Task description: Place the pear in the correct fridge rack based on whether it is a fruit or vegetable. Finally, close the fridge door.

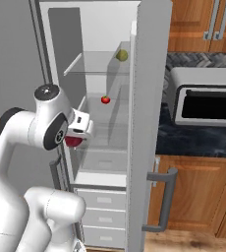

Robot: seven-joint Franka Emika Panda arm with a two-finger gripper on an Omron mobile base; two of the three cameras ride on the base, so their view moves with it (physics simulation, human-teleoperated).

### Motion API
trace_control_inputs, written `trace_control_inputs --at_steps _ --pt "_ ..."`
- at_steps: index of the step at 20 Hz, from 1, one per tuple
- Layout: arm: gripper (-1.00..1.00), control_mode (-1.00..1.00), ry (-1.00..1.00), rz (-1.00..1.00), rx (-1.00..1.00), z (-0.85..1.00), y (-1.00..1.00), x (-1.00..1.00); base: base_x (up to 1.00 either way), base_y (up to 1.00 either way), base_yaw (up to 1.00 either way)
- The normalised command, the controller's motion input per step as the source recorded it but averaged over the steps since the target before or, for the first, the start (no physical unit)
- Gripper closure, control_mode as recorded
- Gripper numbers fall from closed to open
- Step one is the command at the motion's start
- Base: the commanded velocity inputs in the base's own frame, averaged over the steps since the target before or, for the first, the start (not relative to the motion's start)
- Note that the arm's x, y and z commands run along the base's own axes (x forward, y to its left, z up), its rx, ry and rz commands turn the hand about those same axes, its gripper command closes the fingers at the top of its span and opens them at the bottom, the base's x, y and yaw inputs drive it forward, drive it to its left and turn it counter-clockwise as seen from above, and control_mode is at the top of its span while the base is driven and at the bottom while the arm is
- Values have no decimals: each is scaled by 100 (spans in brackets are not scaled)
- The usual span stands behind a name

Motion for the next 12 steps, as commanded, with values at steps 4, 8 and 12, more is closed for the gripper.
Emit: trace_control_inputs --at_steps 4,8,12 --pt "100 -100 -26 0 0 69 -3 27 0 0 0" --pt "100 -100 -23 0 -1 69 5 35 0 0 0" --pt "100 -100 -23 -2 -10 76 4 27 0 0 0"
